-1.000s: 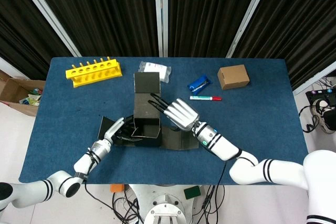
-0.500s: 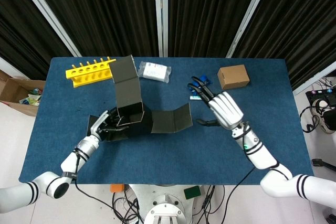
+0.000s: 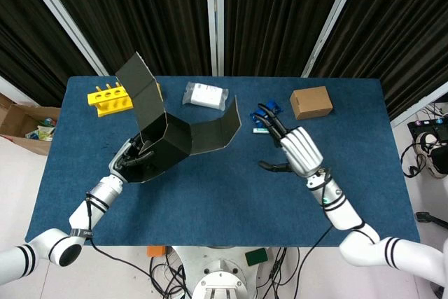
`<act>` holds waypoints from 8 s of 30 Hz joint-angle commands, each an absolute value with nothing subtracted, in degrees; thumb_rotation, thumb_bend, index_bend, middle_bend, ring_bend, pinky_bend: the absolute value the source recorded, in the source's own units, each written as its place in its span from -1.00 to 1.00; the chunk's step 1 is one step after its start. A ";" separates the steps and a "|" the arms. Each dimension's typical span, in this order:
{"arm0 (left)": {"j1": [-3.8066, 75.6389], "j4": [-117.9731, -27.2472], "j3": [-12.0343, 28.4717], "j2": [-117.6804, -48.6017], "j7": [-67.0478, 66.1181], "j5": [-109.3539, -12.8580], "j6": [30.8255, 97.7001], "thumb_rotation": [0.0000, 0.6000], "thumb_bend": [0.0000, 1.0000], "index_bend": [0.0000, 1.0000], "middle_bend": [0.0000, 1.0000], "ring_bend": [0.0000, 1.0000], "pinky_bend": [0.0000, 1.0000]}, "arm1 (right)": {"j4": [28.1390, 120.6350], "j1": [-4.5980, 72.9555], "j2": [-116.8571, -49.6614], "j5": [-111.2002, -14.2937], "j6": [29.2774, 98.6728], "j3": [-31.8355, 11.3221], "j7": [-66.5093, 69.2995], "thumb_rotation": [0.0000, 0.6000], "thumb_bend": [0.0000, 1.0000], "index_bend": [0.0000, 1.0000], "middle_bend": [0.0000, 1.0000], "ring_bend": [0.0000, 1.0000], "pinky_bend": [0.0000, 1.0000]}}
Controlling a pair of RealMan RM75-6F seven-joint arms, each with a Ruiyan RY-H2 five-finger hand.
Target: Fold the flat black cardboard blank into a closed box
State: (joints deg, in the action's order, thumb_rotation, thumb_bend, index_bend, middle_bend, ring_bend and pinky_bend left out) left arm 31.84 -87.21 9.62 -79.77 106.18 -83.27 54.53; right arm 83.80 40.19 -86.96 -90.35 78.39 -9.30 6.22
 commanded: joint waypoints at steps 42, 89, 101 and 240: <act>37.07 -84.66 1.45 -78.39 94.45 -90.18 54.33 1.00 -1.00 -0.37 -0.32 0.12 0.65 | 86.11 50.00 -94.26 -91.50 71.97 -15.53 -13.15 1.00 -1.00 -1.00 -0.90 0.29 0.98; 36.44 -71.34 -1.53 -92.37 60.44 -86.14 51.10 1.00 -1.00 -0.35 -0.42 0.11 0.65 | 52.28 54.06 -109.95 -105.08 72.71 -1.68 -7.17 1.00 -1.00 -0.19 -0.05 0.37 1.00; 35.19 -71.58 -0.90 -93.35 52.07 -84.57 52.03 1.00 -1.00 -0.44 -0.45 0.11 0.65 | 51.49 54.47 -109.69 -106.43 72.45 0.19 -7.37 1.00 -0.94 -0.10 0.00 0.38 1.00; 31.42 -72.90 4.06 -95.44 40.07 -79.82 55.57 1.00 -1.00 -0.20 -0.20 0.16 0.66 | 72.12 53.65 -99.48 -94.79 59.05 -4.36 -17.47 1.00 -1.00 -0.97 -0.76 0.44 1.00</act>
